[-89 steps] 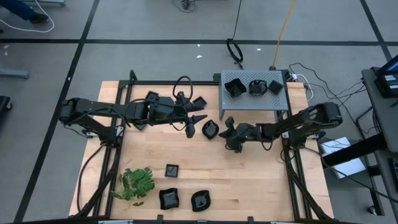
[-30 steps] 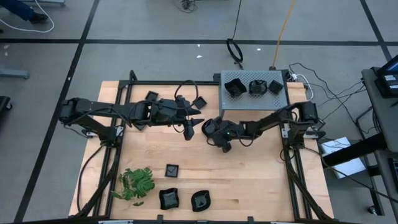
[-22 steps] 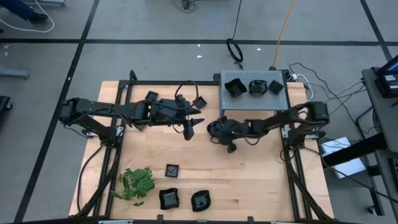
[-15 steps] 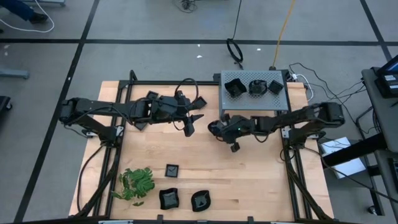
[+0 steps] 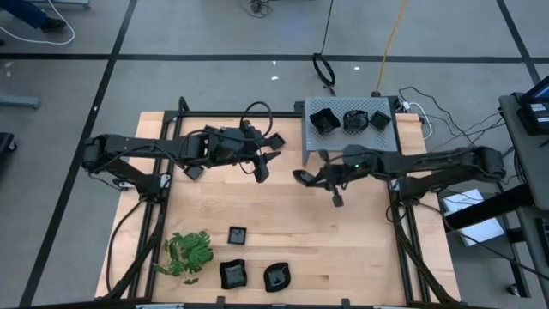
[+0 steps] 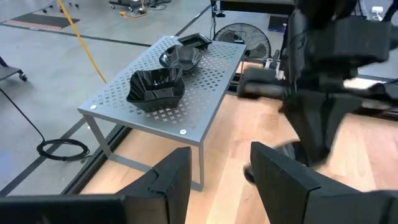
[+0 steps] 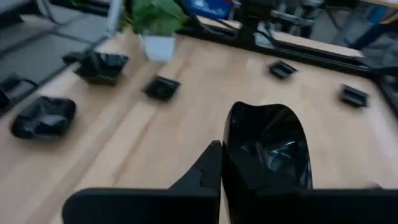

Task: Pick & Place Mini shaped plates
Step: Stack the black leaf-shaped plate on top of the black leaf-shaped plate on the shelf

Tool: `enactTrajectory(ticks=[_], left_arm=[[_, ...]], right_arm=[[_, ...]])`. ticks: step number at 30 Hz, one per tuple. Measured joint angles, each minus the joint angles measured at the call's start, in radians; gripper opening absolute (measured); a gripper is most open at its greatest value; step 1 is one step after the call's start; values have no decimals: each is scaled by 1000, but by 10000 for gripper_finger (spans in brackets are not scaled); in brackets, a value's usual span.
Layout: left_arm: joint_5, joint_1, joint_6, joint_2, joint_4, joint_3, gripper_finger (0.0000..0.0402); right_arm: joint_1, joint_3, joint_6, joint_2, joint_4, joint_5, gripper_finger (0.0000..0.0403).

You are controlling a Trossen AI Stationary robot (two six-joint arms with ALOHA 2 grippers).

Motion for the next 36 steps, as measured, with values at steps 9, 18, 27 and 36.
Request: enactTrajectory(ticks=[9, 18, 27, 36], left_arm=[[0, 19, 1, 0, 6, 0, 170], [0, 30, 4, 0, 6, 0, 170], [-1, 30, 87, 0, 6, 0, 170], [-11, 39, 159, 0, 7, 0, 170]], right_arm=[[-46, -1, 24, -137, 16, 46, 0], [-198, 0, 28, -317, 94, 309, 0], [-372, 0, -168, -417, -277, 621, 0], [-463, 0, -296, -389, -402, 619, 0]])
